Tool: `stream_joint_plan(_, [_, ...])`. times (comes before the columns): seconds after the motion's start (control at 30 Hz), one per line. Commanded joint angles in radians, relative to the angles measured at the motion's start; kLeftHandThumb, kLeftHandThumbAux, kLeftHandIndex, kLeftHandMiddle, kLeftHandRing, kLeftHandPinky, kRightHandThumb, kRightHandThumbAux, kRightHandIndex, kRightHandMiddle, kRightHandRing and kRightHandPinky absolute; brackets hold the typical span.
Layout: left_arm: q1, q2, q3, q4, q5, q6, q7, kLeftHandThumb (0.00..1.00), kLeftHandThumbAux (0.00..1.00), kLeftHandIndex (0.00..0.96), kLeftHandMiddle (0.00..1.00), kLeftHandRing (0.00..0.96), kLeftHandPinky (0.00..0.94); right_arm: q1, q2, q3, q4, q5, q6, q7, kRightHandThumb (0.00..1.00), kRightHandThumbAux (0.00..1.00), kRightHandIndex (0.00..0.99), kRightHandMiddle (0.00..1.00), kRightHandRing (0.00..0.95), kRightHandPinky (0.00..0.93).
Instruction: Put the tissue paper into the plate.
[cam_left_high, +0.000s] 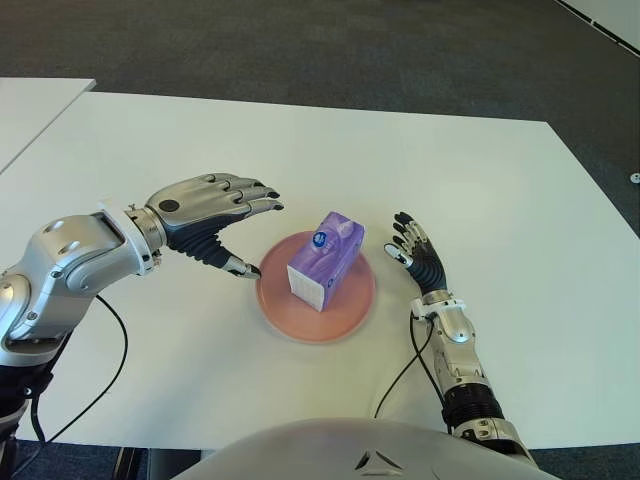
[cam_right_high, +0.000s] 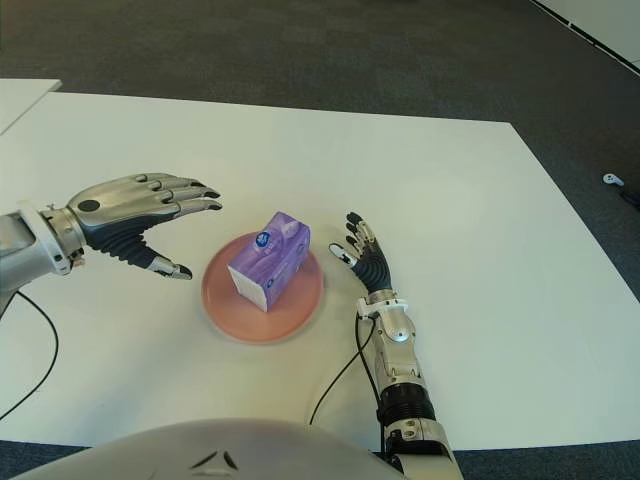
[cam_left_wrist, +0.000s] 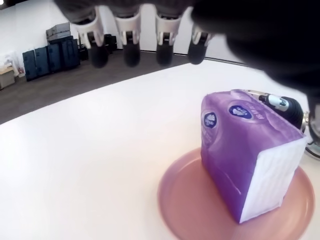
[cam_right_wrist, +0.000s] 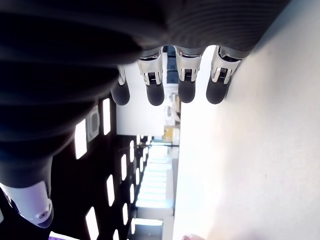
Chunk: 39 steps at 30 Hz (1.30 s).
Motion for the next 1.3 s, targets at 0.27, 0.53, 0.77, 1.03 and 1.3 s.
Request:
stream_joint_plan(0.27, [0.03, -0.198, 0.074, 0.14, -0.199, -0.105, 0.222, 0.0, 0.437, 0.0, 0.0, 0.0, 0.0, 0.126, 0.008, 0.01, 0.116, -0.007, 0.102, 0.001, 0.0, 0.599, 0.0, 0.0, 0.0, 0.0])
stream_joint_plan(0.53, [-0.029, -0.444, 0.0, 0.444, -0.426, -0.215, 0.303, 0.0, 0.649, 0.0, 0.0, 0.0, 0.0, 0.12, 0.007, 0.014, 0.126, -0.014, 0.1, -0.005, 0.0, 0.595, 0.0, 0.0, 0.0, 0.0])
stream_joint_plan(0.77, [-0.114, -0.653, -0.013, 0.822, -0.405, -0.248, 0.466, 0.0, 0.584, 0.0, 0.0, 0.0, 0.0, 0.118, 0.005, 0.018, 0.123, -0.012, 0.11, -0.002, 0.0, 0.588, 0.0, 0.0, 0.0, 0.0])
stream_joint_plan(1.03, [-0.112, -0.812, -0.008, 0.932, -0.413, -0.201, 0.615, 0.0, 0.452, 0.0, 0.0, 0.0, 0.0, 0.113, 0.009, 0.023, 0.126, -0.013, 0.114, -0.005, 0.0, 0.607, 0.0, 0.0, 0.0, 0.0])
stream_joint_plan(1.3, [-0.094, -0.859, 0.008, 0.96, -0.423, -0.221, 0.656, 0.0, 0.407, 0.0, 0.0, 0.0, 0.0, 0.116, 0.009, 0.022, 0.126, -0.012, 0.104, -0.001, 0.0, 0.615, 0.0, 0.0, 0.0, 0.0])
